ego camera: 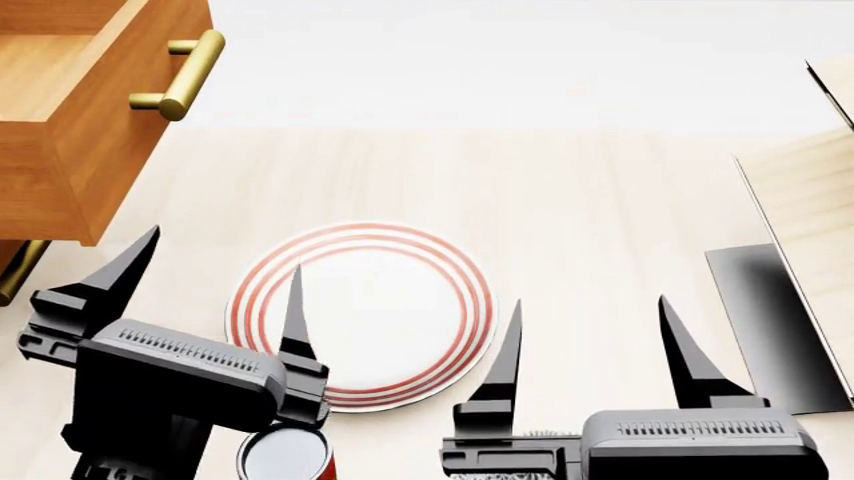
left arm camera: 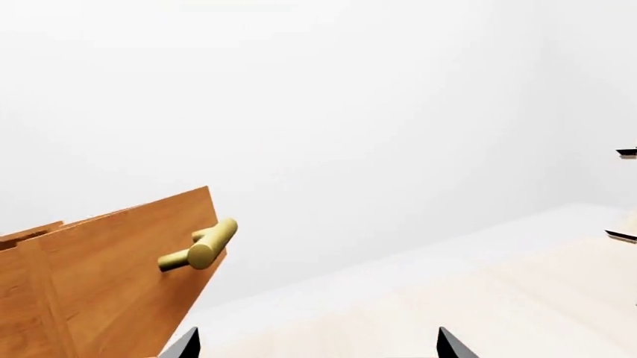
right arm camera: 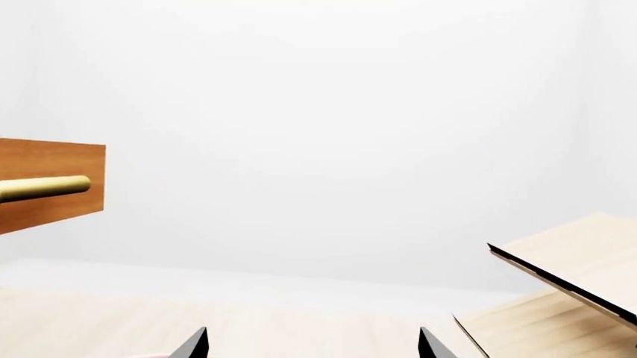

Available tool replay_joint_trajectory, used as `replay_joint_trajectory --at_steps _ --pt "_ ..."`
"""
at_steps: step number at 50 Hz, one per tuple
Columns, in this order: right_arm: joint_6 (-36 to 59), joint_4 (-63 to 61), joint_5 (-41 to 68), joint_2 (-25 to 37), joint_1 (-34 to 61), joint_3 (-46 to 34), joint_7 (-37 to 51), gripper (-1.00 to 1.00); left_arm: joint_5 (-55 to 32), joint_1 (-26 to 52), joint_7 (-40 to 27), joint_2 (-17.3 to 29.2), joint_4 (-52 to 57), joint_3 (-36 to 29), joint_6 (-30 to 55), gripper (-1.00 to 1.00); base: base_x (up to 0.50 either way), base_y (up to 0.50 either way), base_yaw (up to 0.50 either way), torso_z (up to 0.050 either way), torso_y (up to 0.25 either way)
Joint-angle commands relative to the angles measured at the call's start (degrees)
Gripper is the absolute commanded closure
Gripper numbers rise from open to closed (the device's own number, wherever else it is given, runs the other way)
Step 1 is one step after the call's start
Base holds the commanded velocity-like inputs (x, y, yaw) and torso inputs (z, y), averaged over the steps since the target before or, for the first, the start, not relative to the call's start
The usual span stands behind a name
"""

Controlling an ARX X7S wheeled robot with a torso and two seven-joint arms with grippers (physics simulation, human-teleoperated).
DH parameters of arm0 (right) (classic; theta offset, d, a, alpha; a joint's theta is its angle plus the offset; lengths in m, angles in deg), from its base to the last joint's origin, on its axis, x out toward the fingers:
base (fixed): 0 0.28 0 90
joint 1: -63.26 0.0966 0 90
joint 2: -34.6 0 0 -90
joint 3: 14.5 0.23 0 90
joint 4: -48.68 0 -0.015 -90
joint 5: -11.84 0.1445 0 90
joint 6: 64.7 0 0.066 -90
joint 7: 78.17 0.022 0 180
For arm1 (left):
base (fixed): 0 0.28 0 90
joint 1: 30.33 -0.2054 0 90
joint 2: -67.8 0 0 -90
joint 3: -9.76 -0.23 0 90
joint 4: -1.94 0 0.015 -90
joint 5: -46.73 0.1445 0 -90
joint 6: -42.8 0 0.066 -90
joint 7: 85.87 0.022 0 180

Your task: Close the top drawer of the cabinet.

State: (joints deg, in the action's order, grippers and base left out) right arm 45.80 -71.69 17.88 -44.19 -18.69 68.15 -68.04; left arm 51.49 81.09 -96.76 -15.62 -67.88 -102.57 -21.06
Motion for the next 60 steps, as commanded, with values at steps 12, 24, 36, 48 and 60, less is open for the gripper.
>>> replay_joint_trajectory --at_steps 12,24,36,48,60 --pt "-0.5 0.8 0.9 0.8 -0.1 -0.7 0.2 -1.00 -4.6 8.4 -2.9 -1.7 -8.4 5.6 -0.2 -1.00 0.00 0.00 0.00 0.000 0.000" --pt "-0.4 0.7 1.9 1.2 0.0 -0.7 0.3 -1.00 -7.2 10.0 -4.2 -1.2 -11.7 8.1 -1.4 -1.00 0.00 0.00 0.00 0.000 0.000" --pt "-1.0 1.2 2.2 1.4 -0.3 -1.1 0.6 -1.00 -8.6 12.8 -5.8 -0.6 -16.3 10.1 -2.4 -1.00 0.00 0.00 0.00 0.000 0.000" --pt "-1.3 1.5 2.5 1.6 -0.3 -1.3 0.9 -1.00 -9.0 16.6 -6.9 0.0 -21.8 10.9 -3.6 -1.00 0.00 0.00 0.00 0.000 0.000" --pt "-1.5 1.7 2.9 2.0 -0.1 -1.5 1.3 -1.00 -8.8 21.5 -8.0 0.5 -29.8 11.4 -5.7 -1.00 0.00 0.00 0.00 0.000 0.000"
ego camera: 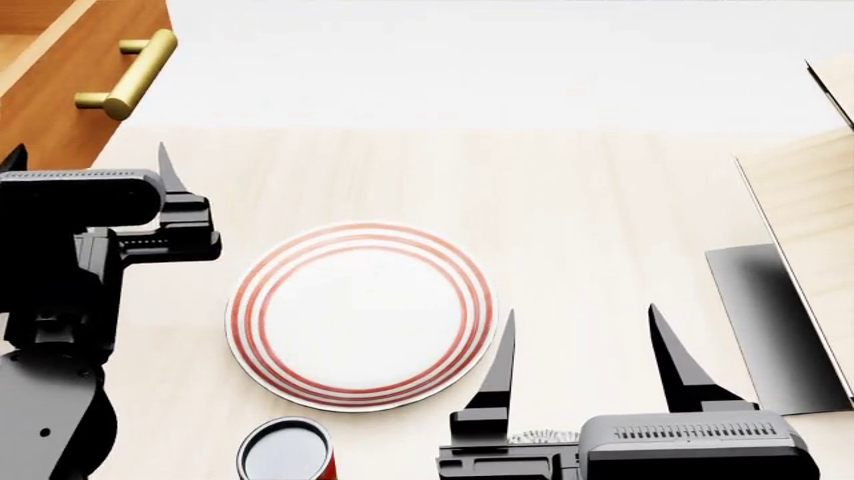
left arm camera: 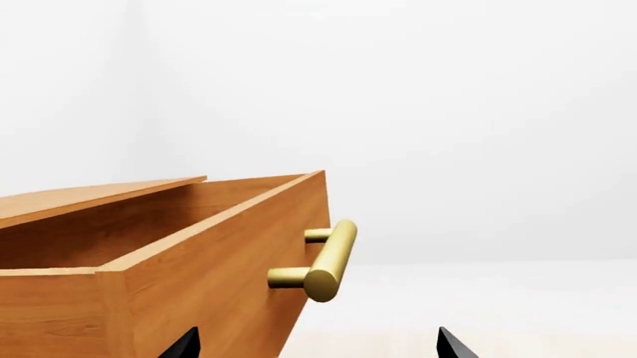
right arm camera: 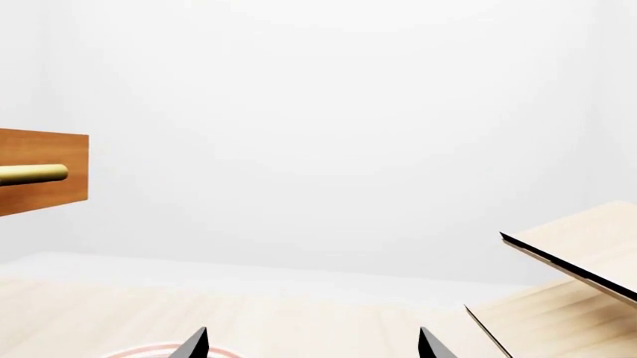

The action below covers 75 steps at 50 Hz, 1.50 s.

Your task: Close the top drawer of the cabinet.

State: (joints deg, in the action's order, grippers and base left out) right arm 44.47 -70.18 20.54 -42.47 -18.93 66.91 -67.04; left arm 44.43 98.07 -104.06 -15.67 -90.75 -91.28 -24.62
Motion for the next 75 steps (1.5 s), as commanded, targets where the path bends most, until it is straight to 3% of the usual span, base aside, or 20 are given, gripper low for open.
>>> replay_joint_trajectory --at_steps 1,75 --pt "-0.2 0.3 0.4 0.3 0.2 -0.2 0.3 -1.00 -1.9 4.9 -0.6 0.6 -7.6 0.2 -2.3 -1.00 0.00 0.00 0.00 0.000 0.000" --pt "-1.0 0.2 2.6 2.2 0.2 -1.3 2.4 -1.00 -3.8 21.7 -5.6 3.1 -43.6 4.7 -15.5 -1.00 0.00 0.00 0.00 0.000 0.000"
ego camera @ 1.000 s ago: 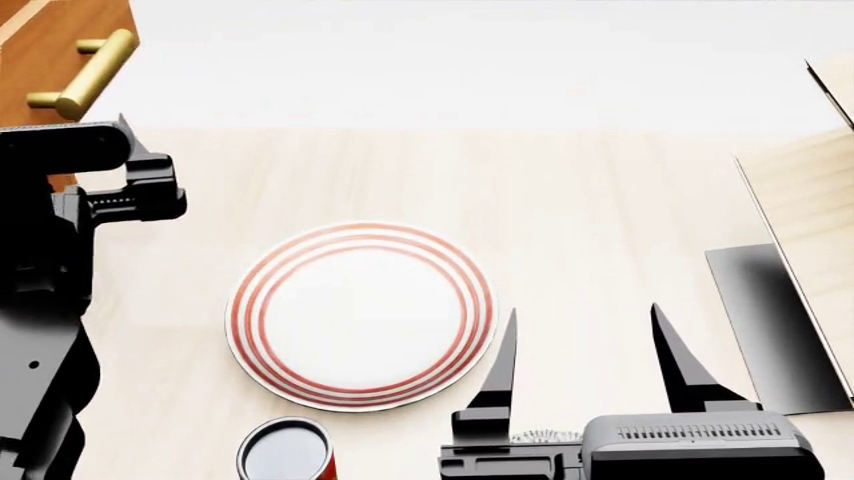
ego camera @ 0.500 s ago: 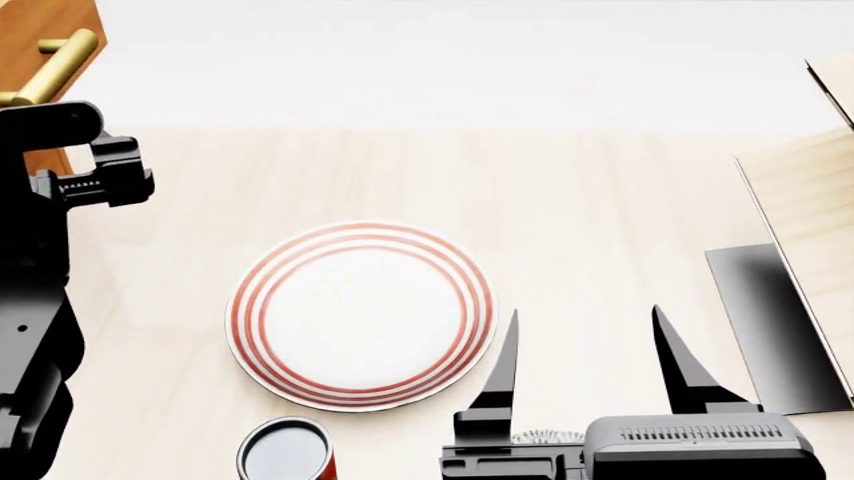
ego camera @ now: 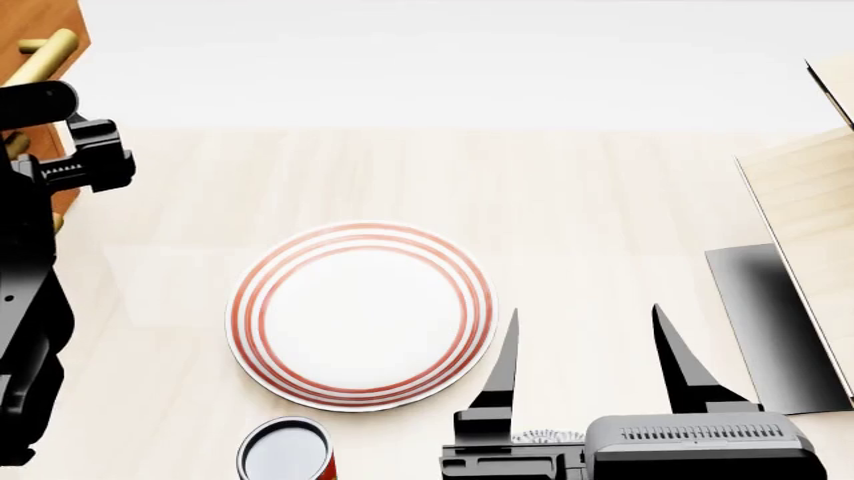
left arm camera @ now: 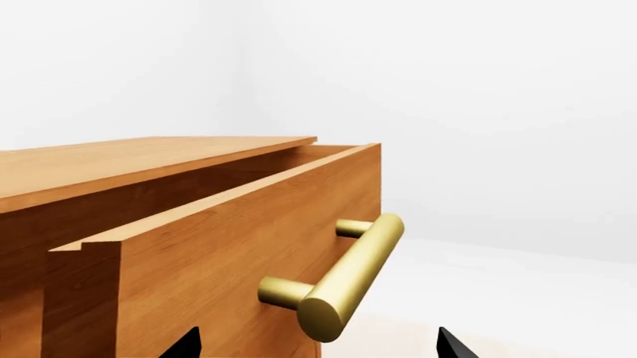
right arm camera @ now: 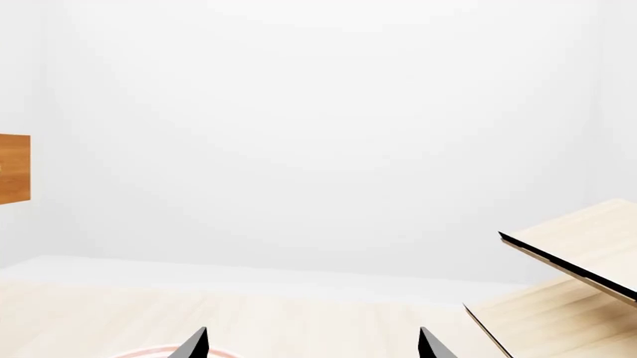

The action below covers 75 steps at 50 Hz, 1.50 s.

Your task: Close the top drawer of the cabinet.

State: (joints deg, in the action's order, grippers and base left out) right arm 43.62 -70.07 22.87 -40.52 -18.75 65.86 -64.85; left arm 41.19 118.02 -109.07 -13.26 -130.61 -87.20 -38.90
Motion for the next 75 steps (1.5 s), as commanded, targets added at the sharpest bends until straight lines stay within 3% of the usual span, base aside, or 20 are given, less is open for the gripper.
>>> replay_joint_trajectory --at_steps 1,35,60,75 --pt "-0.2 0.1 0.3 0.3 0.0 -0.2 0.3 -1.00 -0.6 1.9 -0.7 0.7 -4.1 0.7 -1.4 -1.00 0.00 0.00 0.00 0.000 0.000" --pt "-1.2 0.8 1.0 0.9 -0.3 -0.7 1.0 -1.00 -2.5 6.2 -2.7 3.0 -10.0 3.4 -2.8 -1.00 0.00 0.00 0.00 0.000 0.000" --pt "-1.3 1.3 1.4 1.3 0.2 -1.4 1.4 -1.00 -5.3 13.4 -2.2 4.6 -25.5 6.8 -8.9 -1.00 0.00 0.00 0.00 0.000 0.000" --pt "-2.1 1.6 1.8 1.5 -0.2 -1.3 1.7 -1.00 -7.3 12.1 -4.8 5.2 -20.3 8.9 -6.2 -1.00 0.00 0.00 0.00 0.000 0.000"
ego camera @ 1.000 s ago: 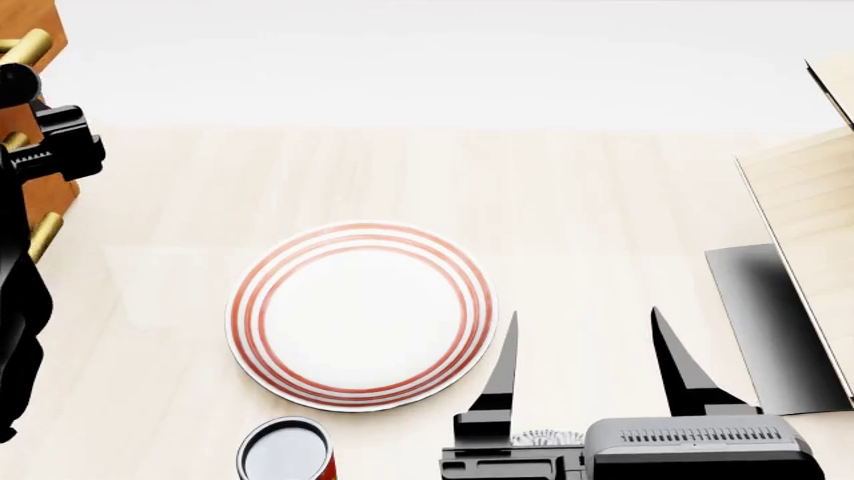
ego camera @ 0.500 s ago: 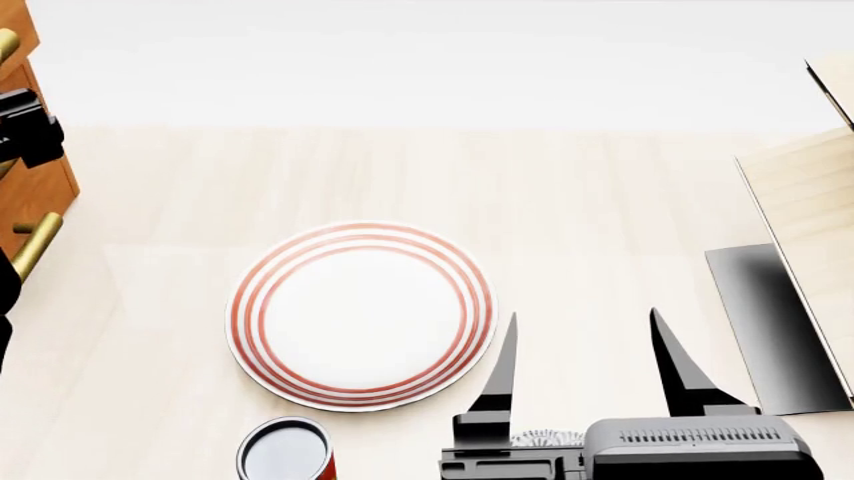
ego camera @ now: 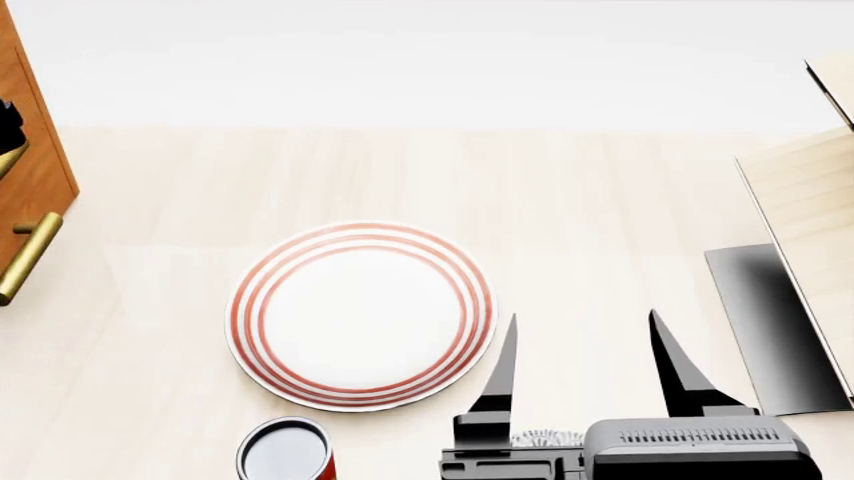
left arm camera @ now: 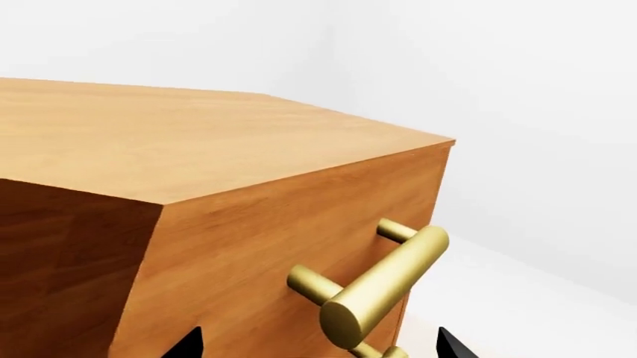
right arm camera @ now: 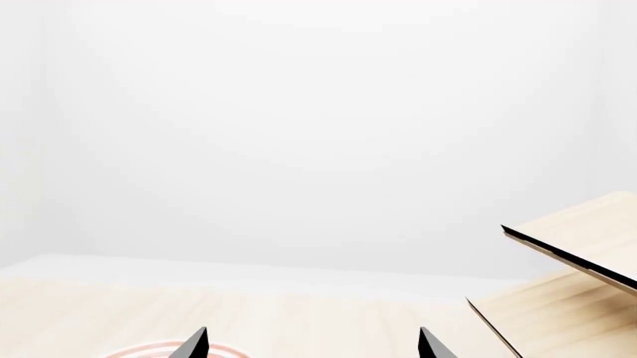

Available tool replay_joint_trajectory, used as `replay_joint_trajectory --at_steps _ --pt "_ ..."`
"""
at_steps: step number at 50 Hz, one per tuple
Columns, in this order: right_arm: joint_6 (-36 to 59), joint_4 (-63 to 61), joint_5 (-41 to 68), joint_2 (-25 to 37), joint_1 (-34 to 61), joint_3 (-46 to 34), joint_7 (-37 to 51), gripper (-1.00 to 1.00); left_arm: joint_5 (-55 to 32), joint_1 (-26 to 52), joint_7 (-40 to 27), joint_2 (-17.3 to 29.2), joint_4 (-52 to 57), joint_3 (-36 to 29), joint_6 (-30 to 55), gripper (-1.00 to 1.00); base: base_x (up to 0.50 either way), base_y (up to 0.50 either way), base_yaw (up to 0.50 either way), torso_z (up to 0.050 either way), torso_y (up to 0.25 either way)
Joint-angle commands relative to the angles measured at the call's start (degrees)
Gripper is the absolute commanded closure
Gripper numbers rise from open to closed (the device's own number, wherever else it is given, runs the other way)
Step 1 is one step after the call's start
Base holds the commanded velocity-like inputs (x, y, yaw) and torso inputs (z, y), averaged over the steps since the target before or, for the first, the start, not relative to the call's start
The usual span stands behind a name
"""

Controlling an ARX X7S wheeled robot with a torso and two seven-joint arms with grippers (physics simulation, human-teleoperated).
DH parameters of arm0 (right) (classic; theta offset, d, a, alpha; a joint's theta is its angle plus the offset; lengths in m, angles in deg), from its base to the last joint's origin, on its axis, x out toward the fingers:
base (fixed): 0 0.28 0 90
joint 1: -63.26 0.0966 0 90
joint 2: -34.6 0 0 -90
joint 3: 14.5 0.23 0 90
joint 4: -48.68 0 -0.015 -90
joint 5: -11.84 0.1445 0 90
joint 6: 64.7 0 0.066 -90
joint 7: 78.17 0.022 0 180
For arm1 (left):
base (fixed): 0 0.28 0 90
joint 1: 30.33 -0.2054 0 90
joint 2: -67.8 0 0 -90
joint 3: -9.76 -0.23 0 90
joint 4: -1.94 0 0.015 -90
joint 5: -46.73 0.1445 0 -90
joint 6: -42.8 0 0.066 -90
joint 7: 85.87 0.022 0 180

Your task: Close the top drawer of the cabinet.

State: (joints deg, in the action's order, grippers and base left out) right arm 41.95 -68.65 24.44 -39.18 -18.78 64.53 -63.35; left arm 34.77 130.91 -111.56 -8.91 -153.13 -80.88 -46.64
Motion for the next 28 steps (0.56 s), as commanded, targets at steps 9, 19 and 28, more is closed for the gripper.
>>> replay_joint_trajectory --at_steps 9,19,28 --pt "-0.5 0.2 0.4 0.3 -0.3 -0.2 0.4 -1.00 -1.8 -2.6 -3.5 1.2 7.7 3.4 3.9 -1.00 0.00 0.00 0.00 0.000 0.000" --pt "-0.5 0.6 0.6 0.4 0.0 -0.4 0.6 -1.00 -2.3 -2.5 -3.8 1.4 6.6 4.1 3.0 -1.00 0.00 0.00 0.00 0.000 0.000" --pt "-0.3 0.3 0.7 0.7 0.1 -0.6 0.8 -1.00 -2.6 -2.1 -3.5 1.5 6.5 4.2 3.2 -1.00 0.00 0.00 0.00 0.000 0.000"
